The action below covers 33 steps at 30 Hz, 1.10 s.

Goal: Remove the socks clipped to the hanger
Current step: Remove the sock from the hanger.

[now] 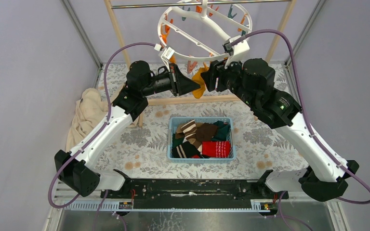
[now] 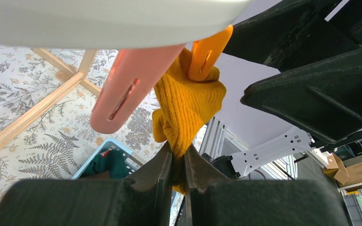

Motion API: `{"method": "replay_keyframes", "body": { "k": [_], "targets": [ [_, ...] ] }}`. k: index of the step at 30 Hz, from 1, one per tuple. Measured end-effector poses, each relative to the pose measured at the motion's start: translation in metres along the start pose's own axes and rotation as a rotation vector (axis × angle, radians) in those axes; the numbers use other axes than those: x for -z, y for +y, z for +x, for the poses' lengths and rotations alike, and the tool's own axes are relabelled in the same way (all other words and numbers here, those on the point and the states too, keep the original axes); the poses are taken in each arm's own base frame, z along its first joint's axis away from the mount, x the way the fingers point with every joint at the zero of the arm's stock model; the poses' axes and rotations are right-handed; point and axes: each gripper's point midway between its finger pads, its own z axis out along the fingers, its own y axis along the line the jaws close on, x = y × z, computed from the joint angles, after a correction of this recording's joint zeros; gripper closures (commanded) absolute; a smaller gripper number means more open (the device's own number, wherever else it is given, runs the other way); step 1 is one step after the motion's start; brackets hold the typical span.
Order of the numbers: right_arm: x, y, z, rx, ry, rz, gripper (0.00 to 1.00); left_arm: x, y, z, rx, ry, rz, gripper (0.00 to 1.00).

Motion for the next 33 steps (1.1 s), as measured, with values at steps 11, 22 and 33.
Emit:
{"method": "replay_keyframes", "body": {
  "k": [11, 22, 33],
  "targets": [
    [0.002, -0.014, -0.004, 0.024, -0.016, 0.085, 0.41, 0.000, 0.000, 0.000, 0.000, 0.000, 0.001, 0.82],
    [0.001, -0.018, -0.008, 0.031, -0.027, 0.109, 0.39, 0.000, 0.000, 0.000, 0.000, 0.000, 0.001, 0.82],
    [-0.015, -0.015, -0.008, 0.044, -0.023, 0.114, 0.39, 0.000, -0.001, 0.001, 0.000, 0.007, 0.008, 0.82]
  ]
}}
